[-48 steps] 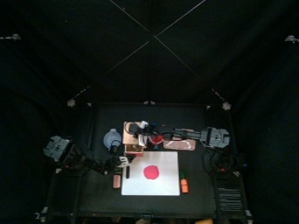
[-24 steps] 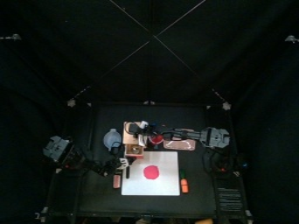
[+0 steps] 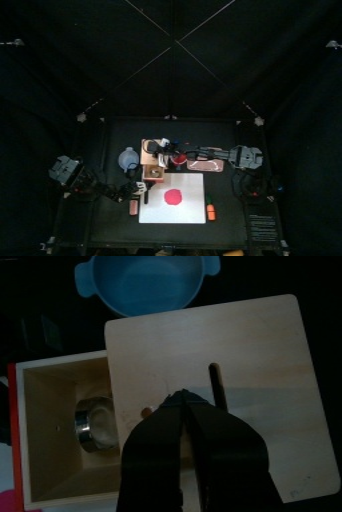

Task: Get the cutter from the drawer then cut the dough then place the extra dough in the bowl
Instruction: Open the drawer

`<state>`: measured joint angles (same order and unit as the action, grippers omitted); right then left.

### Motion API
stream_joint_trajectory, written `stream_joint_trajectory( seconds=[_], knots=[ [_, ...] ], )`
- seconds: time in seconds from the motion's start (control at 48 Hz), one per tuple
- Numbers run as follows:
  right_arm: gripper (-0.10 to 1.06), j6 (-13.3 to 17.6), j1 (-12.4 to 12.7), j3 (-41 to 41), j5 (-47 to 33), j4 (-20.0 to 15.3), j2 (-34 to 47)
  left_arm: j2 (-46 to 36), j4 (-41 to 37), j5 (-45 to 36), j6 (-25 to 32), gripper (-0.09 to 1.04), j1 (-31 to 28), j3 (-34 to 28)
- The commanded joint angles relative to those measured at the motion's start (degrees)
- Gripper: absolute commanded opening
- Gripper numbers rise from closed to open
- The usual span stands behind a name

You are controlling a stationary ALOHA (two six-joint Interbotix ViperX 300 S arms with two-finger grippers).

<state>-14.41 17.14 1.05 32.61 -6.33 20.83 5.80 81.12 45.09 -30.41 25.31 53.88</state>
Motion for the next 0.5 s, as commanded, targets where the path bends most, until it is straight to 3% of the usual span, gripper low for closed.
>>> stream_joint_trajectory(
  seconds=[0.021,0.312,0.5],
  knots=[
    [0.02,0.09,0.26,0.09,0.62,0.0,-0.53,-0.88,0.0,0.35,0.18,0.58,0.09,-0.09],
    [0.02,0.09,0.18,0.09,0.62,0.09,-0.53,-0.88,-0.53,0.44,0.18,0.76,-0.09,0.0],
    [0.02,0.09,0.18,0.09,0.62,0.09,-0.62,-0.88,-0.62,0.44,0.26,0.8,-0.09,0.0]
  ],
)
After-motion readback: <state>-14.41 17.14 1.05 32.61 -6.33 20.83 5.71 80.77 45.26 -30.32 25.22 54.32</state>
